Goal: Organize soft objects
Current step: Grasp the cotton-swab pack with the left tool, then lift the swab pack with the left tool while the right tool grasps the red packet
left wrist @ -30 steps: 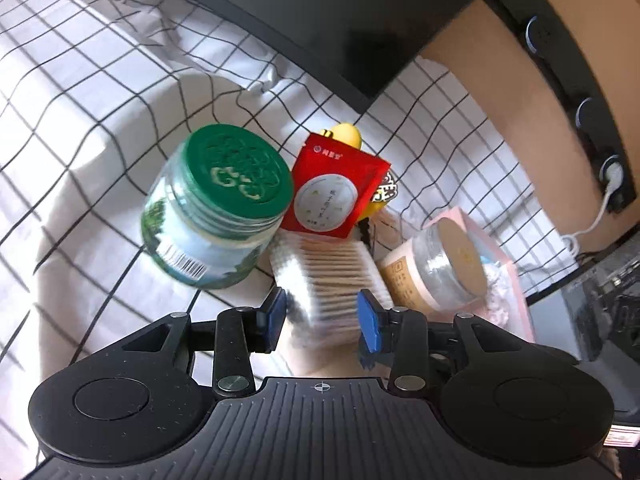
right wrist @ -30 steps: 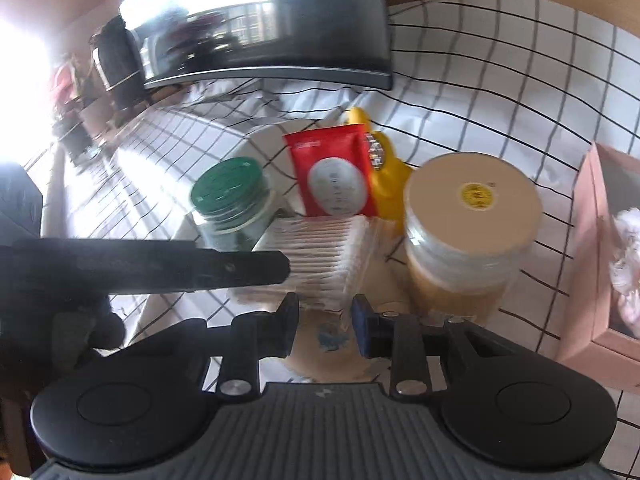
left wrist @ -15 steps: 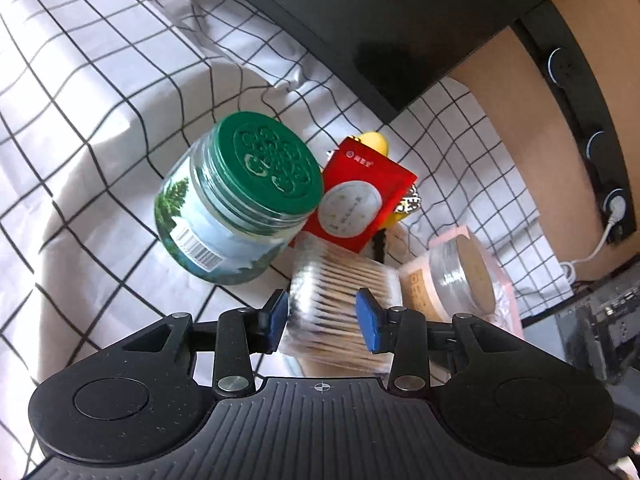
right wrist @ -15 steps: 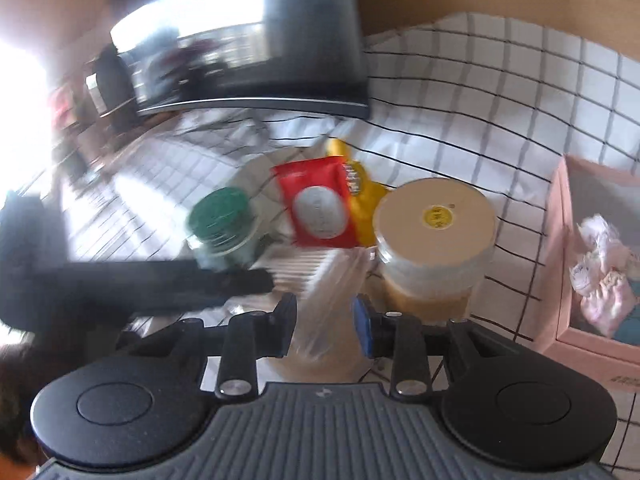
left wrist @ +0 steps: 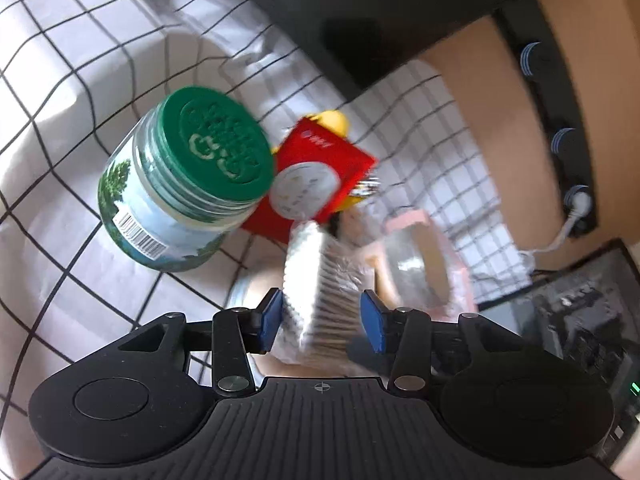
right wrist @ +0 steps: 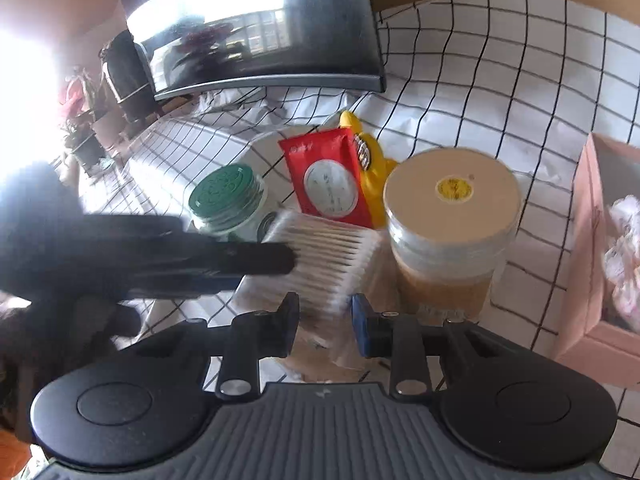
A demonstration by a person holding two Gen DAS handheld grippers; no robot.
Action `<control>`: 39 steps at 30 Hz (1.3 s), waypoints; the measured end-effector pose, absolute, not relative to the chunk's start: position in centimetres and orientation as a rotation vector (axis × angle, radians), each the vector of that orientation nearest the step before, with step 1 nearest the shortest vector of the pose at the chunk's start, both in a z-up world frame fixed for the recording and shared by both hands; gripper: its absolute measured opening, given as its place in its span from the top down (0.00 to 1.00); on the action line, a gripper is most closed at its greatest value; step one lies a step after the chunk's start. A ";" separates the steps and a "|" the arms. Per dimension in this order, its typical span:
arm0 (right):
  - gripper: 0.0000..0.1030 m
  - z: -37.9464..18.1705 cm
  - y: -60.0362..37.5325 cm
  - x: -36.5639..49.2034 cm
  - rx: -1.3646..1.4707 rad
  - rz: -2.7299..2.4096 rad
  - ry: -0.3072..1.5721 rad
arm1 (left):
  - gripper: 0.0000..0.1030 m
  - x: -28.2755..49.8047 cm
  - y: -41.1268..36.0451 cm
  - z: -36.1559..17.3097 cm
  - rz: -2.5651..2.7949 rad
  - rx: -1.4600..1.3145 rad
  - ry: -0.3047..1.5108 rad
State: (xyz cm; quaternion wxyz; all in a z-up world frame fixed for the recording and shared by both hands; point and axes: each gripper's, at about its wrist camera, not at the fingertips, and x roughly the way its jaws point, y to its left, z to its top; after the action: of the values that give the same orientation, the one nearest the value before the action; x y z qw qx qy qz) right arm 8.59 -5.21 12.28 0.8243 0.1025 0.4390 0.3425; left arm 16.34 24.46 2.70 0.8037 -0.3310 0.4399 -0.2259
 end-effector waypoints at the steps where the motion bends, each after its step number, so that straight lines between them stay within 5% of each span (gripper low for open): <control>1: 0.73 12.3 -5.1 8.4 0.208 0.741 0.931 | 0.55 16.5 24.3 2.7 -0.472 -0.700 0.925; 5: 0.72 12.3 -5.0 8.2 0.184 0.755 0.918 | 0.55 17.0 23.8 3.0 -0.468 -0.685 0.933; 8: 0.72 12.4 -5.4 8.2 0.193 0.767 0.915 | 0.66 16.4 24.6 3.4 -0.492 -0.697 0.956; 21: 0.72 12.6 -4.6 8.0 0.132 0.874 0.880 | 0.60 16.2 25.0 2.9 -0.486 -0.671 0.987; 28: 0.72 13.5 -5.2 7.9 0.128 0.894 0.877 | 0.76 14.1 26.0 3.6 -0.496 -0.720 0.931; 31: 0.65 15.7 -6.1 8.7 0.120 0.877 0.856 | 0.76 12.8 26.7 4.8 -0.410 -0.683 0.887; 36: 0.34 22.1 -5.3 12.1 -0.023 0.861 0.731 | 0.76 10.9 27.1 5.5 -0.313 -0.596 0.844; 39: 0.34 23.8 -1.2 14.6 -0.266 0.895 0.711 | 0.76 10.0 27.1 5.8 -0.289 -0.559 0.809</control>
State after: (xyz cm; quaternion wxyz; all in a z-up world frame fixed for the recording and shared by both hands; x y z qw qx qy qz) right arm 14.63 -1.24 23.82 0.8327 -0.1254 0.3352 0.4225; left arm 9.97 27.07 5.80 0.8716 -0.2673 0.3869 -0.1383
